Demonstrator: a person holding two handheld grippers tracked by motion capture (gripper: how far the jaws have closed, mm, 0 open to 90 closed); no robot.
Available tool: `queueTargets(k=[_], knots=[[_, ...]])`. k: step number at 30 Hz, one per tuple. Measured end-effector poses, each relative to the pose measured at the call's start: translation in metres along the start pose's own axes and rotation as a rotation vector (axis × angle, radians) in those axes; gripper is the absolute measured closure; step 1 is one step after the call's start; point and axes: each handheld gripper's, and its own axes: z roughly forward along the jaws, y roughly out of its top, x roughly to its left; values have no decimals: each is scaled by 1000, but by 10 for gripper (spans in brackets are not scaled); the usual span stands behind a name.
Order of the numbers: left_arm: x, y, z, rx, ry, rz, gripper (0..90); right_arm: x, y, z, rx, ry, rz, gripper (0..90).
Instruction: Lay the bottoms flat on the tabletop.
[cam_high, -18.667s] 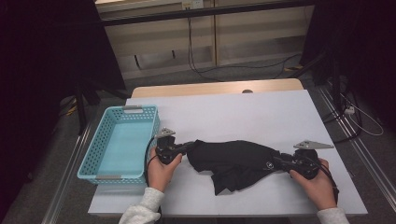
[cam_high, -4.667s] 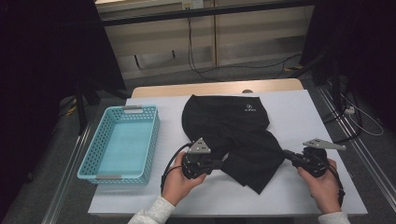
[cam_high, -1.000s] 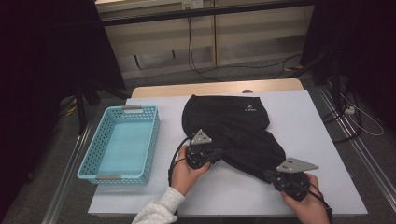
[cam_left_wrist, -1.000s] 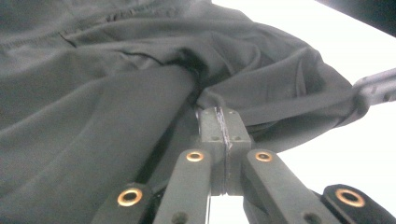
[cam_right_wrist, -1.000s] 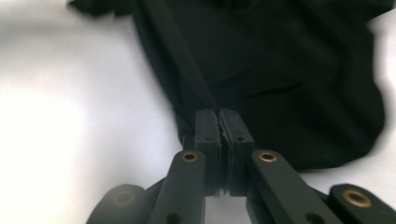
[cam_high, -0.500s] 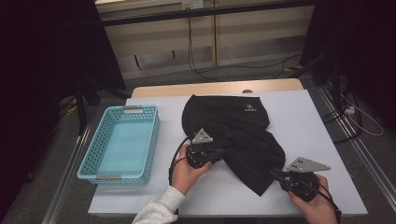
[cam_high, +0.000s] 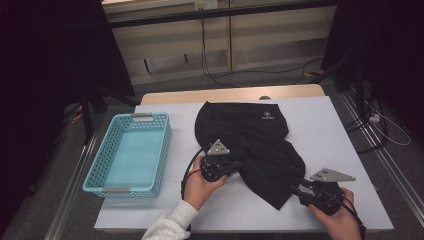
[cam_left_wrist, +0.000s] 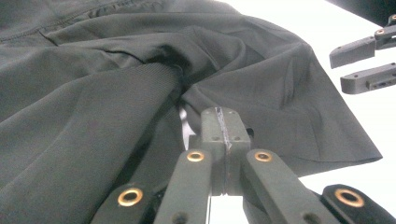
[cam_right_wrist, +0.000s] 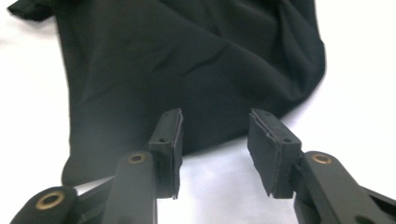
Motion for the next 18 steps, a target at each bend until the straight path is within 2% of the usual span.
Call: queueTargets(k=[3, 6, 14, 15, 16, 18], knots=[[0, 0, 0, 4, -1, 0, 900, -3, -1, 1, 6, -19, 33, 527], [0, 0, 0, 7, -3, -1, 900, -2, -3, 7, 25, -8, 45, 518], [-1, 1, -2, 1, -4, 5, 900, 9, 0, 13, 32, -20, 24, 491], [0, 1, -2, 4, 11, 2, 900, 10, 0, 13, 35, -26, 15, 503], [1, 1, -3, 1, -3, -4, 900, 11, 1, 13, 41, -34, 2, 521], [3, 2, -5, -2, 0, -7, 900, 12, 2, 14, 50, -39, -6, 539]])
